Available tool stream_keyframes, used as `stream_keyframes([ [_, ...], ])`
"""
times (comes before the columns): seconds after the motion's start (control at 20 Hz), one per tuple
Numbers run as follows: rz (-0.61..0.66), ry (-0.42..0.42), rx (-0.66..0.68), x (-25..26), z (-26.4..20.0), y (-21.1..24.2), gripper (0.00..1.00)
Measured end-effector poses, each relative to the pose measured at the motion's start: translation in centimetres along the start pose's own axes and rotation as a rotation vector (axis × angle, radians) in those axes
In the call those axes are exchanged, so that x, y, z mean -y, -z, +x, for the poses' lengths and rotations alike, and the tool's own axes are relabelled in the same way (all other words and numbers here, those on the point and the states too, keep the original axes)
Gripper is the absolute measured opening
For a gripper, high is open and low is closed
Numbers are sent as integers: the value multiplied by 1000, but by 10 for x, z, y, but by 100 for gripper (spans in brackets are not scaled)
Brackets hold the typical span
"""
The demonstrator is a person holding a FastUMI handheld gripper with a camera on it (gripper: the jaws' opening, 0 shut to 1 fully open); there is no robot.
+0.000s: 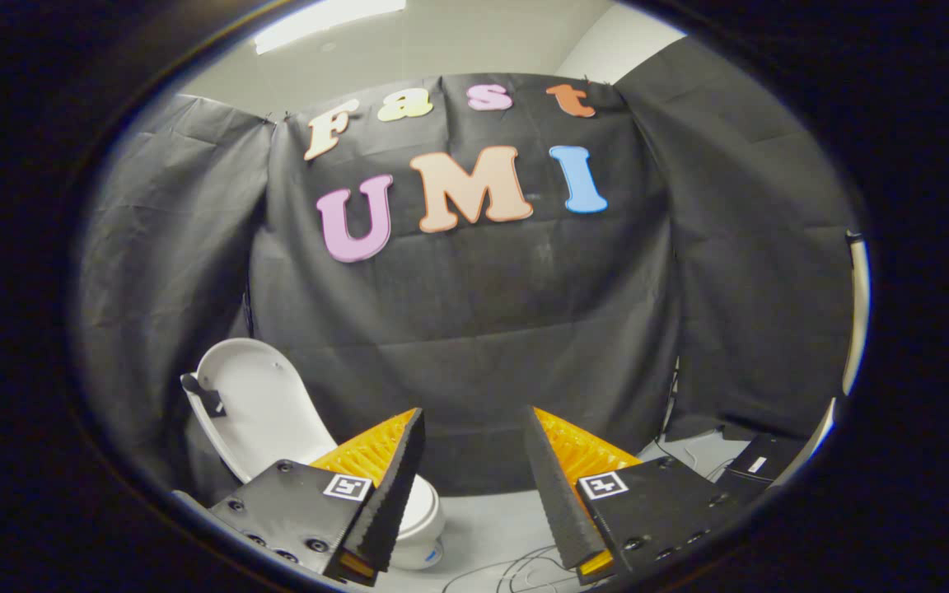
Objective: Open the toilet lid.
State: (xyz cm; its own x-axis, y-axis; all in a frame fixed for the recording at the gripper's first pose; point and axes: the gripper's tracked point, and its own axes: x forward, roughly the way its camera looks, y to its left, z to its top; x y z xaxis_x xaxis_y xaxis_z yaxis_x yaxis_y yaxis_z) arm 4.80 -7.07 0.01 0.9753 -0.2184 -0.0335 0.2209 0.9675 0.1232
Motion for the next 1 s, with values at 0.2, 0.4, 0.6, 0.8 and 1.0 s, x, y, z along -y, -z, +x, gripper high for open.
stream_keyframes([
  [0.2, -31, -22, -45, 2, 1, 18, 77],
  [0.4, -24, -91, -42, -12, -4, 23, 77],
  [0.6, -37, -140, -60, -27, -9, 26, 76],
  [0.8, -89, -200, -116, -43, -24, 42, 77],
  [1.0, -102, -213, -195, -41, -38, 55, 77],
])
